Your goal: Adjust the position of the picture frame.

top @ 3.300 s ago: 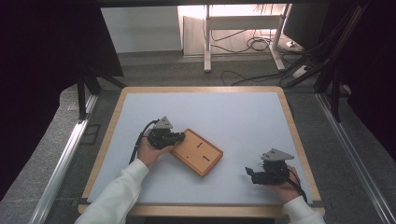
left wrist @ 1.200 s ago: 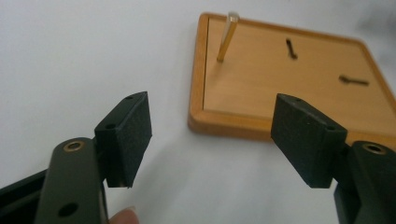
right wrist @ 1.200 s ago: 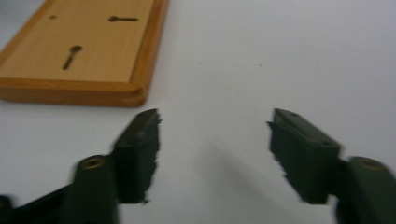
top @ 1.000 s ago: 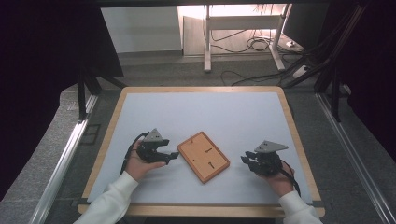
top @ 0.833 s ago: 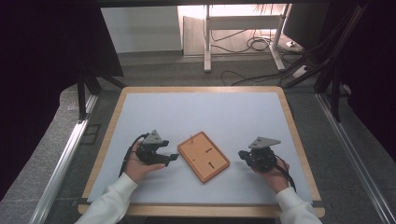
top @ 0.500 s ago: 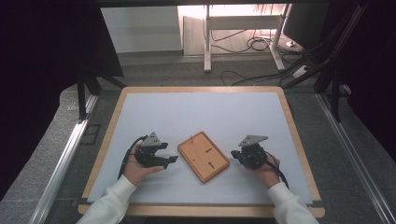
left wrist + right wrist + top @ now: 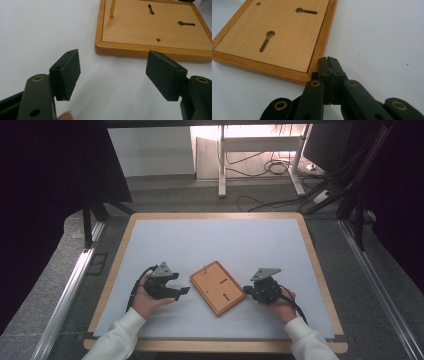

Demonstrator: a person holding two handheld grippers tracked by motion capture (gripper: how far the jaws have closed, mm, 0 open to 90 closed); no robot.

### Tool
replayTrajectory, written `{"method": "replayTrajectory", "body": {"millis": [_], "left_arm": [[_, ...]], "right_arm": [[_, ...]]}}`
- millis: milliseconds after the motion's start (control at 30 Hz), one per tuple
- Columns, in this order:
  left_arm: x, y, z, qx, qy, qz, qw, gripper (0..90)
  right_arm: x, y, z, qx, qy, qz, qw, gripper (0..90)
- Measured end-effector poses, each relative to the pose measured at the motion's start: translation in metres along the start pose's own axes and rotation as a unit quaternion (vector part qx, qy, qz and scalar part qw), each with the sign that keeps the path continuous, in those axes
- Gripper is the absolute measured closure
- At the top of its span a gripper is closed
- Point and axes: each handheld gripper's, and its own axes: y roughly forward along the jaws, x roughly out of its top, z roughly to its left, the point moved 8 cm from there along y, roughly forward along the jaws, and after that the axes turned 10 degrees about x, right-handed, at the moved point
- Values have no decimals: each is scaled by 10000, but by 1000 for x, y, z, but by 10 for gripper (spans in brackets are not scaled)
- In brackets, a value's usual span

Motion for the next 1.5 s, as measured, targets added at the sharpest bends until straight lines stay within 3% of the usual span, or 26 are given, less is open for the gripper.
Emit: {"method": "replayTrajectory", "body": {"millis": [100,500,1200,1500], "left_arm": [[0,0,1,1,-6,3,10000,277],[-1,2,1,-10,5,37,10000,273],[-1,3,1,-27,32,61,10000,269],[-2,3,0,-41,32,79,10000,266]], "right_arm": [[-2,-1,3,145,131,-46,9998,900],[-5,-1,22,328,139,15,9994,900],[0,14,77,776,-38,-29,9970,900],[5,19,85,919,-28,-116,9957,900]]}}
